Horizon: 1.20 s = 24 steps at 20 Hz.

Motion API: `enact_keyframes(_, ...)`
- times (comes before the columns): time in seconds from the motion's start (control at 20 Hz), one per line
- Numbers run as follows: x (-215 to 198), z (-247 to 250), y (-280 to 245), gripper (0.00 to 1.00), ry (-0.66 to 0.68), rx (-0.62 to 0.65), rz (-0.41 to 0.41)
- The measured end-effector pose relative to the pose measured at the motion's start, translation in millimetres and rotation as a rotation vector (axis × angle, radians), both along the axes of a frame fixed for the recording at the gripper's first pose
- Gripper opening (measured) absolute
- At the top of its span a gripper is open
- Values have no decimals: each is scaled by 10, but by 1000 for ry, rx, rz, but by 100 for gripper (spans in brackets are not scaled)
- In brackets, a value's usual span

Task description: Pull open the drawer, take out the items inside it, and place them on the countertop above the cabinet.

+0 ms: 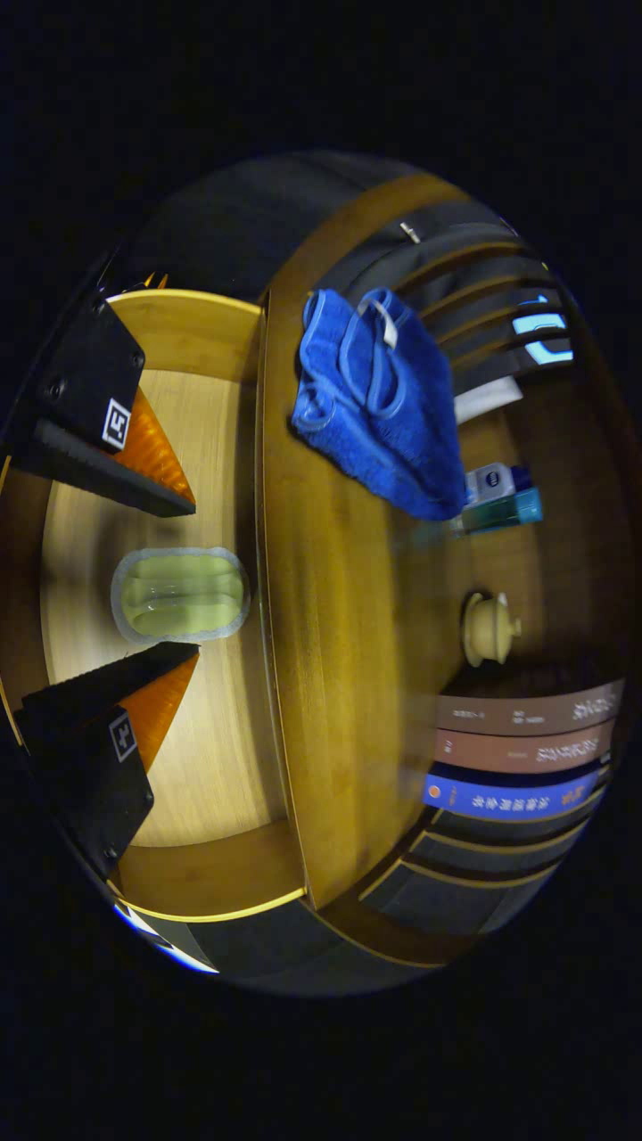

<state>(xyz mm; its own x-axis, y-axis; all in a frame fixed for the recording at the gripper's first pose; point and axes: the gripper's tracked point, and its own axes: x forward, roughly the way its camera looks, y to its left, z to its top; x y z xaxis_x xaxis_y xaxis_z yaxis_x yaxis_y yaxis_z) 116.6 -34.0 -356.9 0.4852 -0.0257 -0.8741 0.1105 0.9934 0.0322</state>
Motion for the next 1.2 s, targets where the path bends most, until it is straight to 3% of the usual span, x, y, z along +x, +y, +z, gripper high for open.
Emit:
enact_keyframes(0.05, 23, -83, 4, 89, 34, 1, 10)
enact_keyframes(0.2, 26, -302, 7, 65, 123, -6, 26)
enact_keyframes(0.3, 4, -387, -39, 62, 152, -20, 19)
enact_keyframes(0.45, -9, -453, -58, 26, 165, -27, 25)
enact_keyframes(0.9, -1, -243, -71, 26, 79, -30, 42)
enact_keyframes(0.95, -11, -255, -124, 8, 68, -38, 31)
enact_keyframes(1.2, 3, -130, -105, 8, 45, -25, 35)
